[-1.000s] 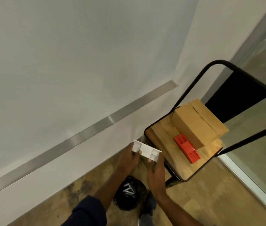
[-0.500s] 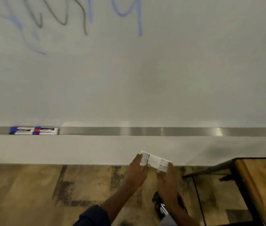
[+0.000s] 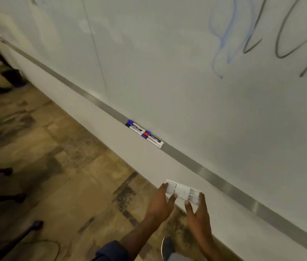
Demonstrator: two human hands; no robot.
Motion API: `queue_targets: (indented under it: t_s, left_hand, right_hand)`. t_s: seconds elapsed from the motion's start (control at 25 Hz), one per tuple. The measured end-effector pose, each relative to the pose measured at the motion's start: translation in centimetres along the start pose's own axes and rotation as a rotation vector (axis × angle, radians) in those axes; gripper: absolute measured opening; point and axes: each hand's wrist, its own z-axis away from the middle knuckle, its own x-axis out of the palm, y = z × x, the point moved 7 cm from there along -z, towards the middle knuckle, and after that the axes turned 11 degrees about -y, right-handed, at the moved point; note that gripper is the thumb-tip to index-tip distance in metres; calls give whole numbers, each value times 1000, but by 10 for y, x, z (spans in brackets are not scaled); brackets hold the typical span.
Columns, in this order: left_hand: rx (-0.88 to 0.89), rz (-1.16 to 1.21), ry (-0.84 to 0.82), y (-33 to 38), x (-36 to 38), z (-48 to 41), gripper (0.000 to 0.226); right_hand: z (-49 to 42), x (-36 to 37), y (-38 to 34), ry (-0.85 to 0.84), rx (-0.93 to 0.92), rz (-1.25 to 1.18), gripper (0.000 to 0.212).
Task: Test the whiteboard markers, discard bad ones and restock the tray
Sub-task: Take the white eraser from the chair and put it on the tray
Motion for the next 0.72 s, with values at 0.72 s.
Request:
queue_targets:
  t_s: [0.72]
  left_hand:
    - [-244, -6, 305, -65, -305, -183, 50]
  right_hand:
    - [-194, 197, -232, -444, -234, 21, 78]
